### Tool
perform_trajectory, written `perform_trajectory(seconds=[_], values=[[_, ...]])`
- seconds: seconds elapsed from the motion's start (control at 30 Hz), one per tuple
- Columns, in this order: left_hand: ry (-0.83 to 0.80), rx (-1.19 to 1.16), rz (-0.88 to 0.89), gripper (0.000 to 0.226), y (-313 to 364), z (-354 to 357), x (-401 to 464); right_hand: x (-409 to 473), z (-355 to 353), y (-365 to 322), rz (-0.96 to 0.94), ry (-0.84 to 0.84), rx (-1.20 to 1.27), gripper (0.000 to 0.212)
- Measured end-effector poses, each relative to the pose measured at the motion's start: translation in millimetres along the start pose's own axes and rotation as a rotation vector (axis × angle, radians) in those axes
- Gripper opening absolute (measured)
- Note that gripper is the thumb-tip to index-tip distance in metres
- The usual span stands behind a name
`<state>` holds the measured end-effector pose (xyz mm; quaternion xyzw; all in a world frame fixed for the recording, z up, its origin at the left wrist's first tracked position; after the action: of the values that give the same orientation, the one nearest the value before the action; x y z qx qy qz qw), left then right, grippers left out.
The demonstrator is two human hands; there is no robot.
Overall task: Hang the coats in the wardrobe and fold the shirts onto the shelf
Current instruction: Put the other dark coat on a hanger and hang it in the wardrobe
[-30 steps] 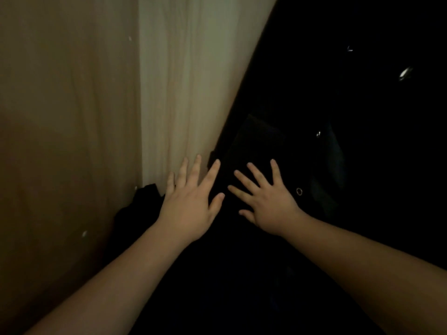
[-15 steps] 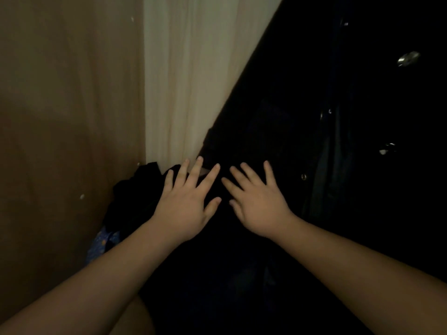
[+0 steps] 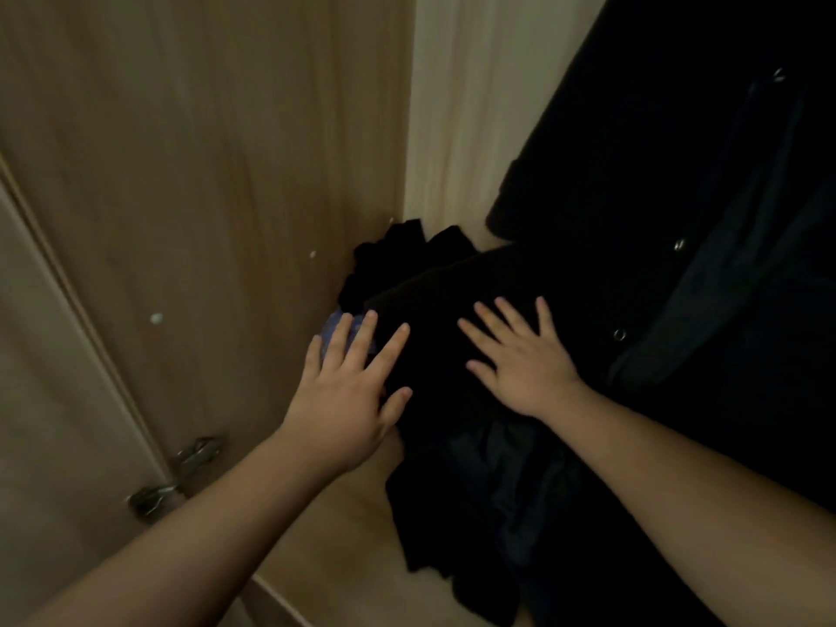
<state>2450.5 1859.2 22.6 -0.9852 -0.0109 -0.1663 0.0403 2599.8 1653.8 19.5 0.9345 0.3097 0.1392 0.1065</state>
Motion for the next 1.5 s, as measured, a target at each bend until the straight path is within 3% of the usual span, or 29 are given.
perform_trajectory(seconds=[0.23,0.57,0.93,1.27,1.5], values=[[-0.047,-0.004,0.028,0.070,-12,2,-61,-42,-8,-48,0.230,0.053,0.188,0.056],[-0.178,-0.191,0.100,0.076,-26,28,-172,-217,-25,-200,0.597,0.019,0.478,0.062],[-0.332,-0.337,0.537,0.070,0,13,-355,-473,-67,-365,1.074,-0.087,0.392,0.064],[-0.369,-0.298,0.990,0.066,107,-49,-574,-747,-137,-509,1.580,-0.146,0.325,0.069],[-0.374,-0.372,1.244,0.069,188,-116,-784,-951,-199,-639,1.837,-0.138,0.248,0.066]])
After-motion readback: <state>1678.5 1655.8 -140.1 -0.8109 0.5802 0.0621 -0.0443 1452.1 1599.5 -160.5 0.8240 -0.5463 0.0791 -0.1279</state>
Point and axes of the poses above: each hand's wrist, its own x-axis towards the middle knuckle, its own z-axis out of the palm, y = z × x, the point moved 3 cm from there along x, towards the middle knuckle, and after that the axes turned 7 degrees about x, right-handed, at the moved point
